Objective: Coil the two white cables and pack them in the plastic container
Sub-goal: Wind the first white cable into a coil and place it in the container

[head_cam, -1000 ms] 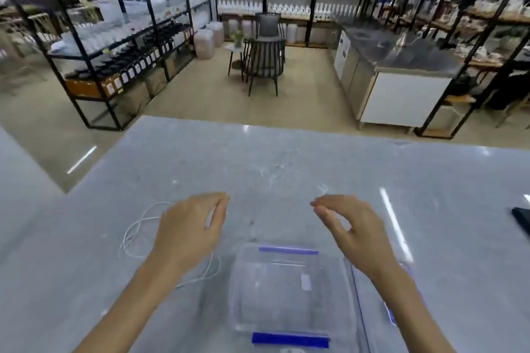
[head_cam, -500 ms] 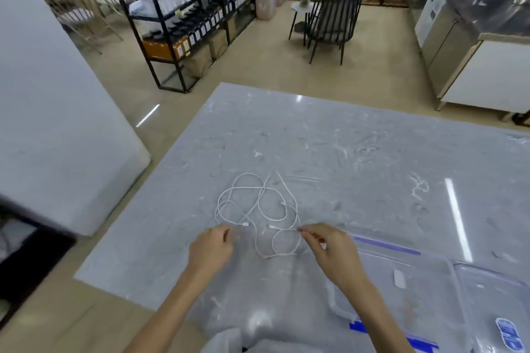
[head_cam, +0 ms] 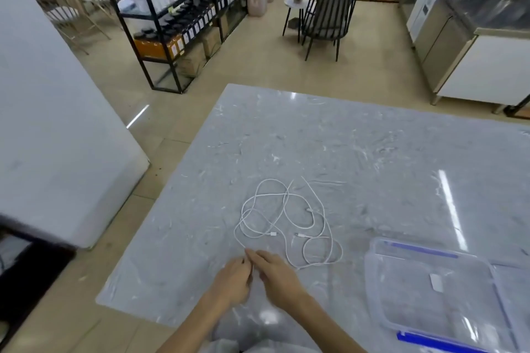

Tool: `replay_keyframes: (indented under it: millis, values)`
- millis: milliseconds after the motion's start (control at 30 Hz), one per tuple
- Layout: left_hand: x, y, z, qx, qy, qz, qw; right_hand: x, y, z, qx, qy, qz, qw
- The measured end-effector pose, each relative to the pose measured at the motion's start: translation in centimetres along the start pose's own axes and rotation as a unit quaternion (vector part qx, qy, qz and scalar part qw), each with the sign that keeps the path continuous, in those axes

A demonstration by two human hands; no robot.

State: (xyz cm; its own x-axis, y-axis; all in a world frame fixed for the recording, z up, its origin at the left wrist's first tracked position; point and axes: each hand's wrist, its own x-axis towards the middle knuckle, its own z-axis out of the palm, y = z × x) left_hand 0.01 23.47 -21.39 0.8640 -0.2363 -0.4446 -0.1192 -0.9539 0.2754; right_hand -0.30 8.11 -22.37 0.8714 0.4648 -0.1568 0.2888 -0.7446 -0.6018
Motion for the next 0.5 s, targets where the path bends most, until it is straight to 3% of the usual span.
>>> replay_keyframes:
  millis: [100,233,333,400,500]
  values:
    - [0.5,0.0,-0.3,-0.030,-0.008,-0.003,1.000,0.5,0.5,-0.2,0.001,0.015,-0.010,1.000]
    - [0.7,0.5,-0.7,0.011,-0.026,0.028,0.999,1.3,-0.1,-1.0,0.046,0.029,-0.007,0.998]
    - [0.9,0.5,-3.4,-0.102,-0.037,0.086,0.990,1.8,-0.6,-2.8,0.053,0.053,-0.038,0.996]
    - [0.6,1.1,-6.7,-0.196,-0.058,0.132,0.970,2.3,-0.7,-5.5,0.039,0.087,-0.055,0.994]
    - [0.2,2.7,-13.5,-0.302,-0.027,0.218,0.928,3.6,-1.0,-10.6,0.082,0.154,-0.062,0.983]
